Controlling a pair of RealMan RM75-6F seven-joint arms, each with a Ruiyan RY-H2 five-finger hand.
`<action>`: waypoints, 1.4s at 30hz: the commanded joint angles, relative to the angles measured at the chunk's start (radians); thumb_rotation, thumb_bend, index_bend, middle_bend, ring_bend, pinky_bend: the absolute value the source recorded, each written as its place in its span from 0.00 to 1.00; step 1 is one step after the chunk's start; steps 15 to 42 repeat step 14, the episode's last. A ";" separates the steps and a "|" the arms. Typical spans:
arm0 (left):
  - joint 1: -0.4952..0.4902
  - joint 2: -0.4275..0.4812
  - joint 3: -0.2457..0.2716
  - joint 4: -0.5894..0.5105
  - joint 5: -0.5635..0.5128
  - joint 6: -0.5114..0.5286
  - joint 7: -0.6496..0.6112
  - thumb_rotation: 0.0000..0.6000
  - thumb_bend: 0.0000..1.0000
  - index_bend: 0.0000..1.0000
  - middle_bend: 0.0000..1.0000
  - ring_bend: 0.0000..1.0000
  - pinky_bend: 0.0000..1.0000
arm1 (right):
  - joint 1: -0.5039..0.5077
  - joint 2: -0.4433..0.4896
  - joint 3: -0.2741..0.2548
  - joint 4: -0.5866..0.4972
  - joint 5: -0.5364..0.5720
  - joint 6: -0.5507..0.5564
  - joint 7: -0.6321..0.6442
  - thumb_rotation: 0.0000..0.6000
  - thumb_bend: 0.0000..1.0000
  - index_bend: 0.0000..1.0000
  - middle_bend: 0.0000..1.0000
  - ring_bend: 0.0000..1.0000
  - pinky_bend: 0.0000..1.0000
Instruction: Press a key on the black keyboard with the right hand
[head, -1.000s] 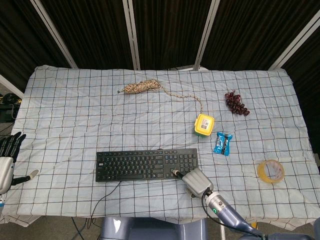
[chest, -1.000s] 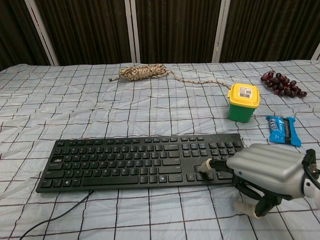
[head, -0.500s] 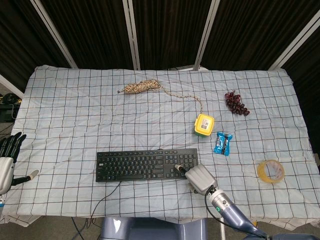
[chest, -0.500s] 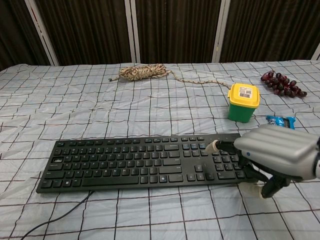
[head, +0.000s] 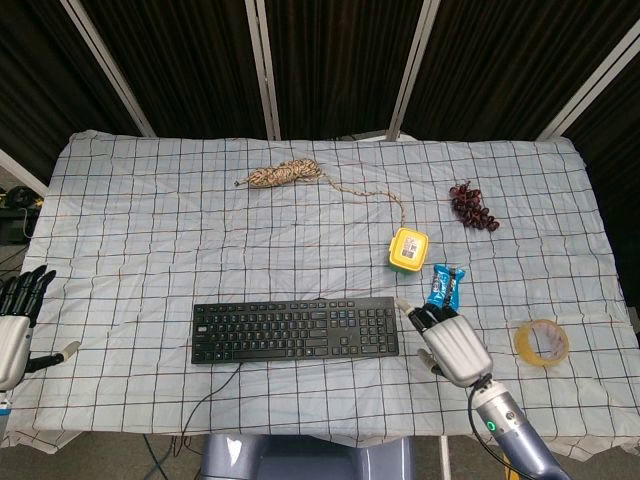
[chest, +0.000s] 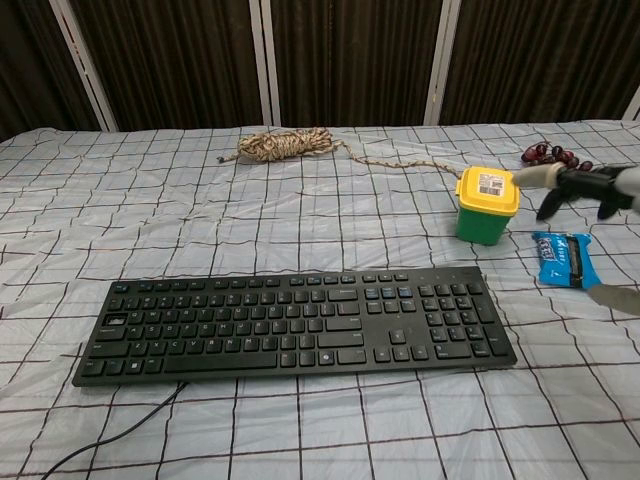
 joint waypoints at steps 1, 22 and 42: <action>0.001 -0.003 0.003 0.001 0.005 0.003 0.005 1.00 0.00 0.00 0.00 0.00 0.00 | -0.103 0.075 -0.029 0.036 -0.080 0.155 0.127 1.00 0.10 0.00 0.00 0.00 0.12; 0.002 -0.016 0.009 0.014 0.027 0.015 0.025 1.00 0.00 0.00 0.00 0.00 0.00 | -0.255 0.083 0.024 0.211 -0.052 0.362 0.365 1.00 0.05 0.00 0.00 0.00 0.03; 0.002 -0.016 0.009 0.014 0.027 0.015 0.025 1.00 0.00 0.00 0.00 0.00 0.00 | -0.255 0.083 0.024 0.211 -0.052 0.362 0.365 1.00 0.05 0.00 0.00 0.00 0.03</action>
